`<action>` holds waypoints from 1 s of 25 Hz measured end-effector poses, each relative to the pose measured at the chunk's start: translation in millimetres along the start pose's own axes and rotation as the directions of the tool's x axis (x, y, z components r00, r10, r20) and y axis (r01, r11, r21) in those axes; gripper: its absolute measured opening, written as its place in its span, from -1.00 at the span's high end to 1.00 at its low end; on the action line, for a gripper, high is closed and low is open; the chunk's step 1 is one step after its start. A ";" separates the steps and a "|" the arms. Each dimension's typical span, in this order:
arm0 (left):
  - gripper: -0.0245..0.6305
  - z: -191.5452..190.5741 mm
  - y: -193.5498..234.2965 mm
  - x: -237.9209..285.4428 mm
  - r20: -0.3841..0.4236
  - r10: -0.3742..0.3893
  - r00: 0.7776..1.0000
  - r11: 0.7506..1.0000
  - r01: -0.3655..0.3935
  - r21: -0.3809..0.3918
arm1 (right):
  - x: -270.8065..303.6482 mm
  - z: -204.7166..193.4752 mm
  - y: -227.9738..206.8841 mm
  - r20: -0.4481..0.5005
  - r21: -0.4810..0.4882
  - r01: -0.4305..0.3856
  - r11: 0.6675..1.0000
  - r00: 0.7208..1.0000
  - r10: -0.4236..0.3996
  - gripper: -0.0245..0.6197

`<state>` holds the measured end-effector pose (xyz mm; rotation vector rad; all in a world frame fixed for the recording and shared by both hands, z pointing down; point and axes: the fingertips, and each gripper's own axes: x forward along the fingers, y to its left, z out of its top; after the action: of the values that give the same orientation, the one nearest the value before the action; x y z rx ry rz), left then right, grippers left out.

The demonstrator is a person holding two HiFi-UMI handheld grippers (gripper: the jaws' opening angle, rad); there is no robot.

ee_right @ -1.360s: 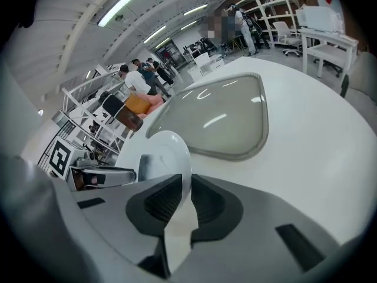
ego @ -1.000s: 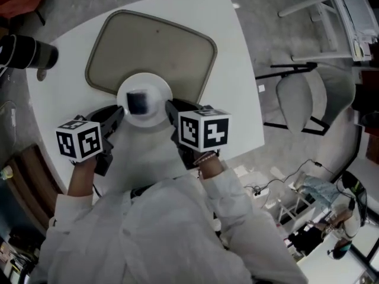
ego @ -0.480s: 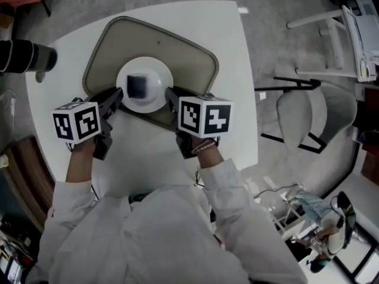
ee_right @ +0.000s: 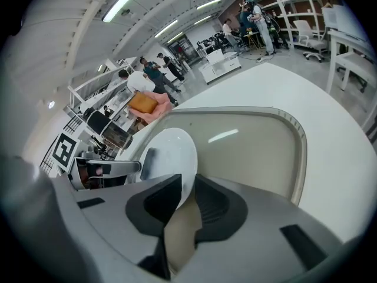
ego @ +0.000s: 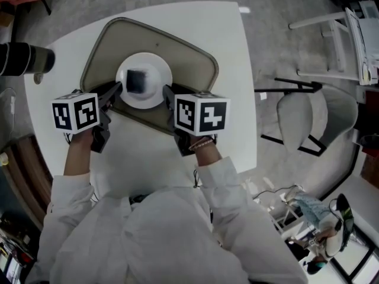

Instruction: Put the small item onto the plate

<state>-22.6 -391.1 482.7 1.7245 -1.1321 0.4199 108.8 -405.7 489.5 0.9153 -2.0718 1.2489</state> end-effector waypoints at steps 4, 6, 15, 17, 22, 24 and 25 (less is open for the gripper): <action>0.75 1.0 0.9 5.0 -0.016 0.016 1.000 1.000 -0.016 0.021 | 0.3 1.1 -1.3 0.001 -0.005 0.001 1.000 1.000 -0.001 0.74; 0.75 0.0 1.1 5.1 -0.019 0.029 0.999 0.999 -0.029 0.031 | -0.6 1.0 -0.5 0.003 -0.009 0.001 1.000 1.000 -0.001 0.74; 0.74 -1.5 -0.6 5.5 -0.022 0.050 0.999 0.994 -0.048 0.099 | -0.8 0.2 -1.3 0.009 -0.076 0.044 0.996 0.999 -0.044 0.72; 0.73 -1.5 -0.8 5.5 -0.024 0.049 0.999 0.993 -0.046 0.111 | -1.0 0.4 -1.4 0.008 -0.104 0.063 0.993 0.998 -0.063 0.70; 0.72 -0.4 4.7 0.9 -0.015 0.061 0.998 0.990 -0.059 0.128 | -1.6 0.8 -1.9 0.009 -0.150 0.093 0.984 0.996 -0.093 0.67; 0.72 -0.1 7.0 -0.9 -0.008 0.063 0.998 0.990 -0.062 0.125 | -1.9 -1.1 -2.2 0.007 -0.155 0.094 0.983 0.996 -0.094 0.66; 0.72 0.0 7.5 -2.1 -0.003 0.063 0.998 0.990 -0.063 0.126 | -2.9 -1.6 -1.9 0.009 -0.158 0.094 0.983 0.996 -0.094 0.66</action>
<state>-30.0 -390.6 485.2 1.7978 -1.1788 0.5462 112.2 -404.1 489.1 0.9296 -2.0704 1.0190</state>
